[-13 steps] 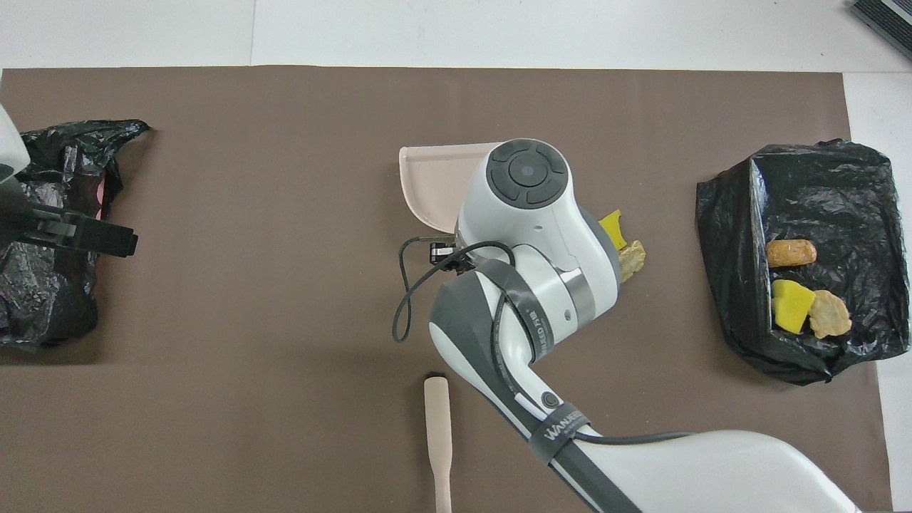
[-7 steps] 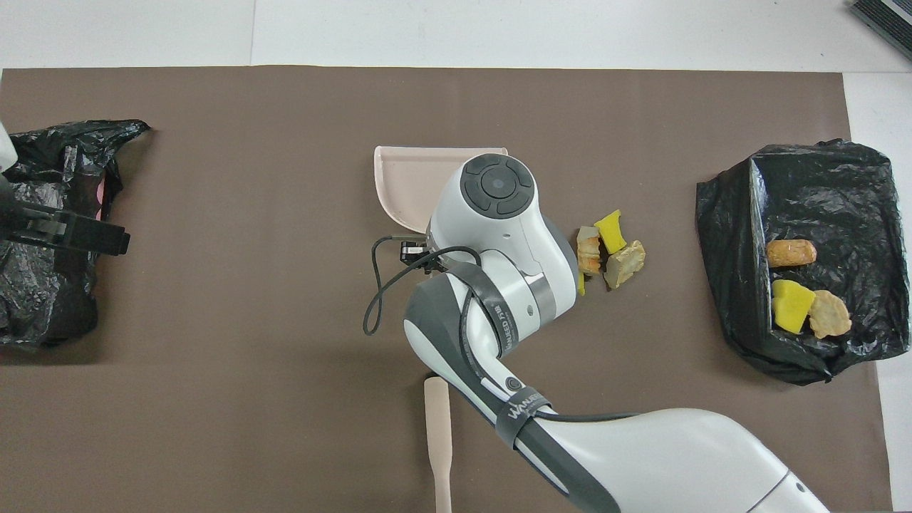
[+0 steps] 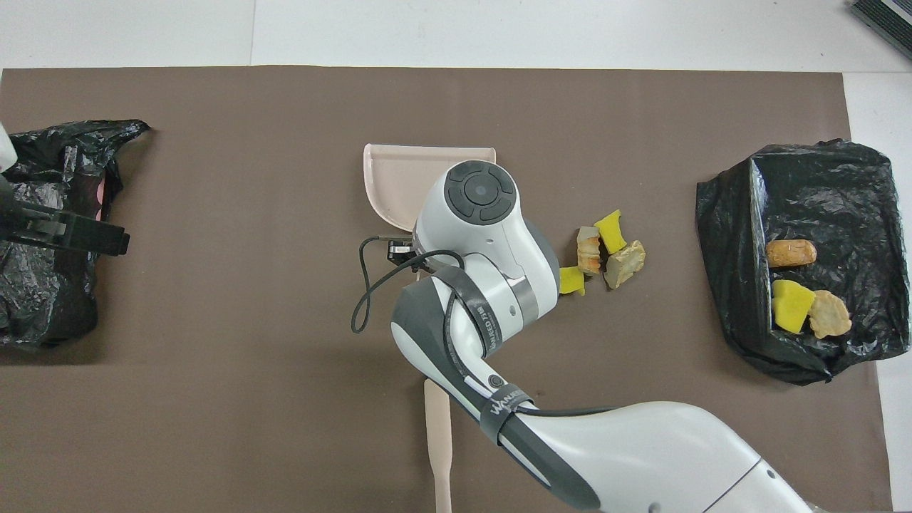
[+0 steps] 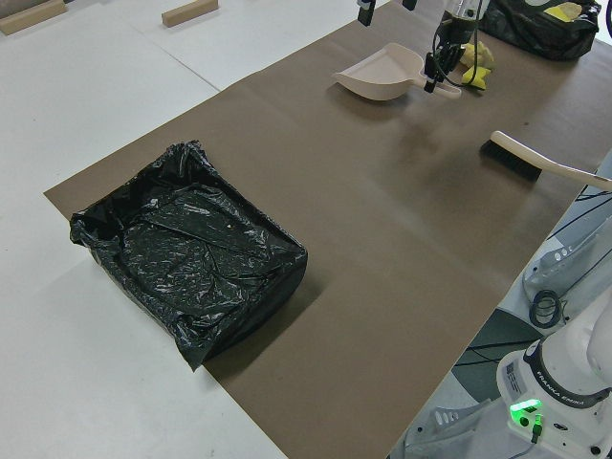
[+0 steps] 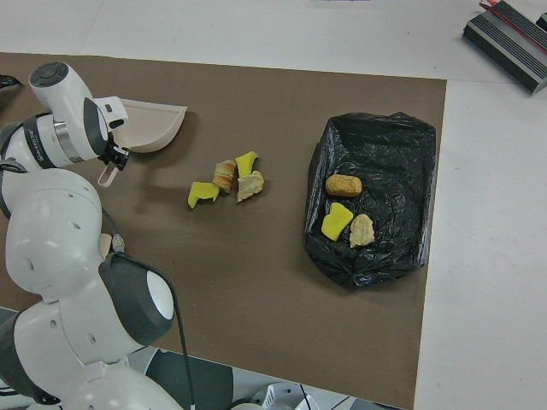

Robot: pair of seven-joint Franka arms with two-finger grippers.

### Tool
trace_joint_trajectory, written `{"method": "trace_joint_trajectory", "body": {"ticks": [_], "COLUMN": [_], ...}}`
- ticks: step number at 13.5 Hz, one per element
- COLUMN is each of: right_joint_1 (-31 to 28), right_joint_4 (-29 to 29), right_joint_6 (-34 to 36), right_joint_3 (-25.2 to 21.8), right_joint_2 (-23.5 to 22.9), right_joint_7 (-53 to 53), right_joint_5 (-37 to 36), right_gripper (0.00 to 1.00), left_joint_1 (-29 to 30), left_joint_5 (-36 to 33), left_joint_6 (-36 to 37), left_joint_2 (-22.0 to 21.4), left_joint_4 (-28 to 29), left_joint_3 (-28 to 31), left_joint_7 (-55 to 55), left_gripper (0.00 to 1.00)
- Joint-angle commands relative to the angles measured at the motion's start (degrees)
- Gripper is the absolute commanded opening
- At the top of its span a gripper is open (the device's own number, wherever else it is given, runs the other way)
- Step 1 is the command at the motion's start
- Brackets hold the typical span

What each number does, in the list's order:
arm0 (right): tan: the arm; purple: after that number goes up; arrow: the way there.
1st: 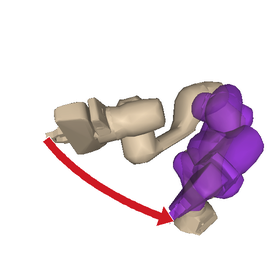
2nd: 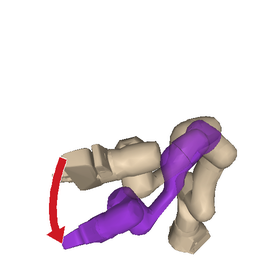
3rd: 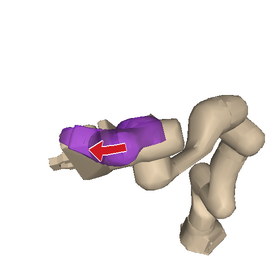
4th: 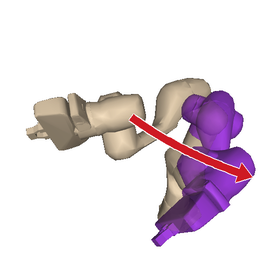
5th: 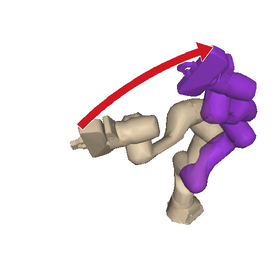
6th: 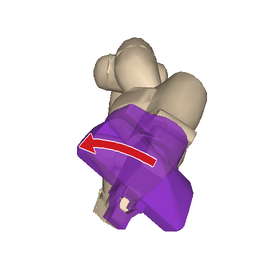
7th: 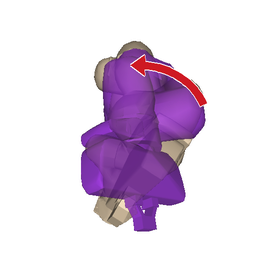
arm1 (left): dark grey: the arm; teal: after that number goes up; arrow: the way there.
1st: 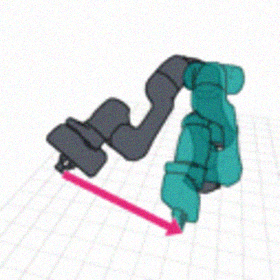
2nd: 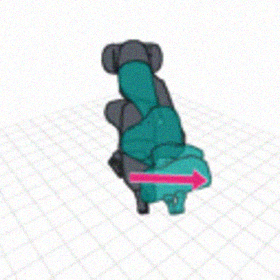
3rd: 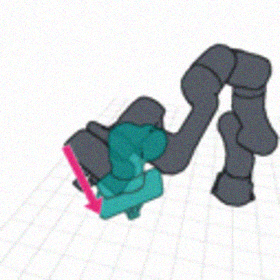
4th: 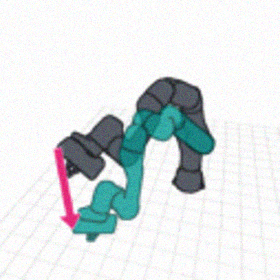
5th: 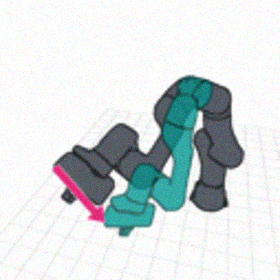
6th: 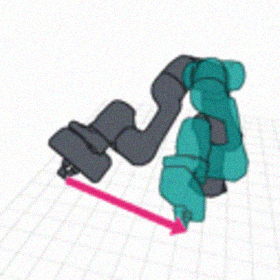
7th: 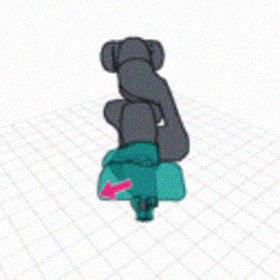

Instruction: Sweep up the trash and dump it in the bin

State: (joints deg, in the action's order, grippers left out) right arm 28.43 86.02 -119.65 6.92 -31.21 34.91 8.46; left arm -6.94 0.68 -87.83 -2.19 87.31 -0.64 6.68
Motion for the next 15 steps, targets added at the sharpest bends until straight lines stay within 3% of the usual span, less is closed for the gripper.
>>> {"method": "trace_joint_trajectory", "body": {"ticks": [1,2,5,10,15], "right_joint_1": [0.13,0.22,0.31,-1.01,1.97], "right_joint_4": [0.64,0.55,0.38,1.42,19.41], "right_joint_6": [-1.02,-0.41,1.17,16.62,17.09], "right_joint_3": [0.03,-0.06,-0.06,0.03,0.11], "right_joint_2": [-0.16,-0.08,0.88,8.43,24.68], "right_joint_7": [-1.25,-1.25,-1.43,-3.61,-2.22], "right_joint_5": [0.6,0.34,-1.07,-0.64,3.83], "right_gripper": [0.48,0.99,1.0,1.0,1.0], "left_joint_1": [0.7,0.7,0.53,-0.27,-1.67], "left_joint_5": [-0.94,-0.94,-0.94,-0.59,-0.5], "left_joint_6": [1.35,1.35,1.0,0.38,-4.61], "left_joint_2": [-0.01,-0.01,-0.01,-0.18,0.78], "left_joint_4": [-0.83,-0.74,-0.65,0.13,1.98], "left_joint_3": [-0.33,-0.33,-0.42,-0.86,-1.12], "left_joint_7": [0.0,0.0,-0.09,-0.17,-0.17], "left_gripper": [1.0,1.0,1.0,1.0,1.0]}}
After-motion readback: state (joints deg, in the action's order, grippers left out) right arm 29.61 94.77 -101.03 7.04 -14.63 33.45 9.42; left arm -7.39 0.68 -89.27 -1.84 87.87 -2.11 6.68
